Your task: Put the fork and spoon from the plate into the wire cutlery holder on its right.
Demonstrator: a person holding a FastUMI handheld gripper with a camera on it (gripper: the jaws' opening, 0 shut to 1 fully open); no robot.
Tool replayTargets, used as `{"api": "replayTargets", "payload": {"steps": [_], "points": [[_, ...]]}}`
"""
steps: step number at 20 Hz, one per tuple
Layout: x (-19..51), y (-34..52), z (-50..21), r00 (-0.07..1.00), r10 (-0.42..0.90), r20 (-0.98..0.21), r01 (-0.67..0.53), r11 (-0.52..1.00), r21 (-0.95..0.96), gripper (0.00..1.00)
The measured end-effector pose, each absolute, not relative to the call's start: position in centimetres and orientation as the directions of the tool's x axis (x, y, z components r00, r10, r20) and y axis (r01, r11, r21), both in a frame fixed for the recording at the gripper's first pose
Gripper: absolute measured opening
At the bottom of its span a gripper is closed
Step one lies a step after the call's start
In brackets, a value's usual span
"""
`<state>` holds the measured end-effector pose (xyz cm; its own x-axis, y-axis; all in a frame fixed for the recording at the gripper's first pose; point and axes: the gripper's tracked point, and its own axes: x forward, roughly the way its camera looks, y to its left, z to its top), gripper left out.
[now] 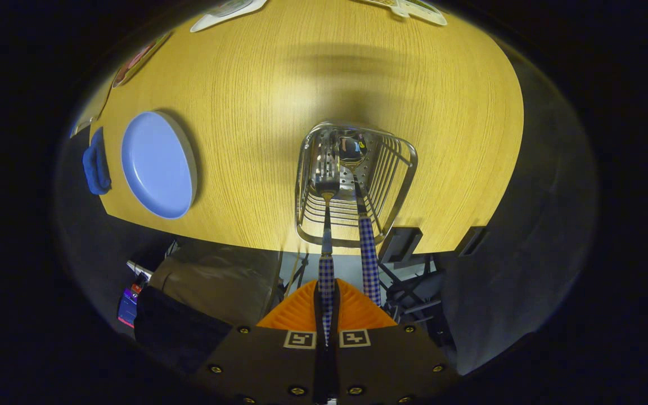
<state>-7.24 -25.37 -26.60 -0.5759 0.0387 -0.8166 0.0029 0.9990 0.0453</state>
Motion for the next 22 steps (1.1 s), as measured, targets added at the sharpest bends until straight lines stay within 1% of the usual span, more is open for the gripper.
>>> {"api": "replayTargets", "payload": {"steps": [2, 3, 4, 5, 6, 8, 10, 11, 14, 15, 16, 17, 18, 20, 22], "points": [[-7.2, -25.4, -26.8, -0.586, 0.040, -0.810, 0.018, 0.999, 0.036, 0.01], [-7.0, -25.4, -26.7, -0.588, 0.043, -0.808, 0.022, 0.999, 0.037, 0.06], [-6.8, -25.5, -26.6, -0.582, 0.041, -0.812, 0.019, 0.999, 0.036, 0.06], [-6.2, -25.5, -26.6, -0.570, 0.039, -0.821, 0.019, 0.999, 0.034, 0.10], [-5.9, -25.6, -26.6, -0.556, 0.033, -0.830, 0.016, 0.999, 0.029, 0.10], [-5.7, -25.7, -26.3, -0.541, 0.026, -0.841, 0.013, 1.000, 0.023, 0.14], [-5.8, -25.4, -25.8, -0.521, 0.048, -0.852, 0.027, 0.999, 0.040, 0.15], [-5.8, -25.2, -25.2, -0.507, 0.054, -0.860, 0.028, 0.999, 0.047, 0.33], [-5.9, -25.4, -23.8, -0.436, 0.018, -0.900, -0.012, 1.000, 0.026, 0.36], [-5.7, -25.0, -23.0, -0.401, 0.030, -0.916, -0.012, 0.999, 0.038, 0.52], [-5.7, -24.3, -22.3, -0.362, 0.042, -0.931, -0.012, 0.999, 0.049, 0.63], [-6.0, -23.7, -21.9, -0.318, 0.044, -0.947, -0.019, 0.998, 0.053, 0.90], [-6.0, -23.1, -21.4, -0.269, 0.039, -0.962, -0.029, 0.998, 0.049, 1.00], [-5.7, -22.6, -19.9, -0.150, -0.002, -0.989, -0.069, 0.998, 0.008, 1.00], [-4.3, -21.2, -18.5, 0.040, -0.030, -0.999, -0.100, 0.994, -0.034, 1.00]]}}
